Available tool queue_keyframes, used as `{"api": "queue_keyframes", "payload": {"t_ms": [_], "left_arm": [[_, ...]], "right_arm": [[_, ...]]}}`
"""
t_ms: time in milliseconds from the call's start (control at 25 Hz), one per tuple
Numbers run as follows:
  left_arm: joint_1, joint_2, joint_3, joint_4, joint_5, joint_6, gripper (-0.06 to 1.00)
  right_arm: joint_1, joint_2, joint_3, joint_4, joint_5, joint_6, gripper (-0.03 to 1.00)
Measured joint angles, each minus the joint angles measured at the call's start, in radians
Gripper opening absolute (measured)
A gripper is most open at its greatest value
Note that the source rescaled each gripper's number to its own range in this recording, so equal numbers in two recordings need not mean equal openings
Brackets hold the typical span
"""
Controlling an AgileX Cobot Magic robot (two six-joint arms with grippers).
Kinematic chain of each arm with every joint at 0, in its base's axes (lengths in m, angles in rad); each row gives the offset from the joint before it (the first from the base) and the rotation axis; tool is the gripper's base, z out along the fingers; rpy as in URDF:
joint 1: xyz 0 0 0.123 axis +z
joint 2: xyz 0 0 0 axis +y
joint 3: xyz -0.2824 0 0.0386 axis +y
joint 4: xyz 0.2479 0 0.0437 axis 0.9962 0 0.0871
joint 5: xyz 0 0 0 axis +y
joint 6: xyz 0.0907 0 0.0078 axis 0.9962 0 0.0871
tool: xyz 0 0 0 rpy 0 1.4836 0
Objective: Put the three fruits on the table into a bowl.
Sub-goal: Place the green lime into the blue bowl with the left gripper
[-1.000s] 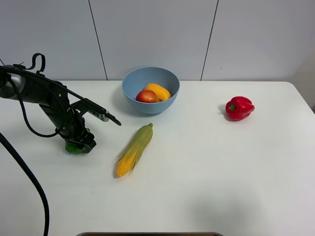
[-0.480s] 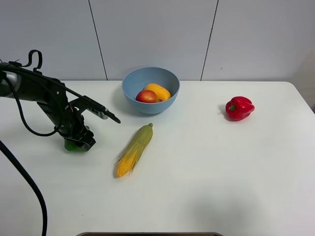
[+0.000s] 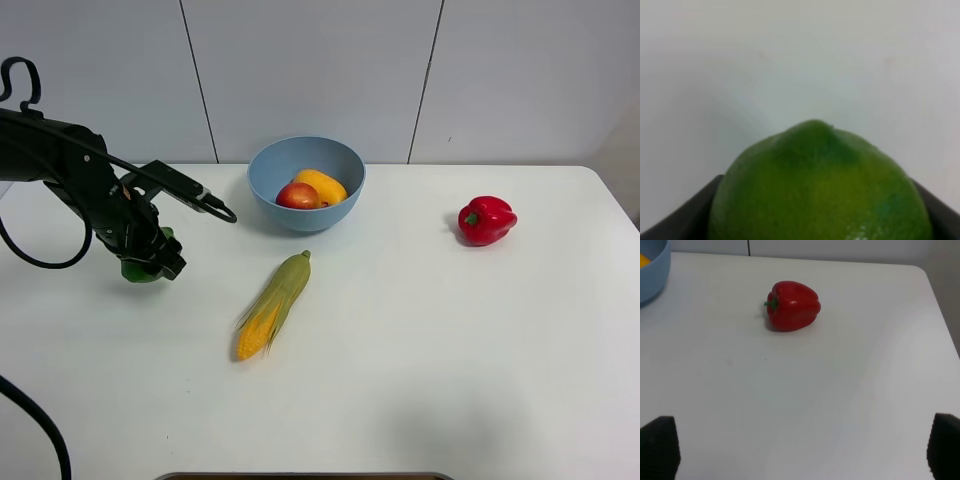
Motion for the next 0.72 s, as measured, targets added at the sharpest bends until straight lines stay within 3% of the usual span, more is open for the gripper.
{"api": "queue_keyframes", "payload": {"t_ms": [400,720], "left_arm": [[-0.042,-0.177,-0.005,-0.005,-0.058,0.0,0.02],[-0.045,-0.186,-0.151,-0.024,-0.069,0.0,0.02]], "right_arm": [[0.0,0.0,0.0,0.0,0.0,0.0,1.0],[0.0,0.0,0.0,0.0,0.0,0.0,1.0]]}}
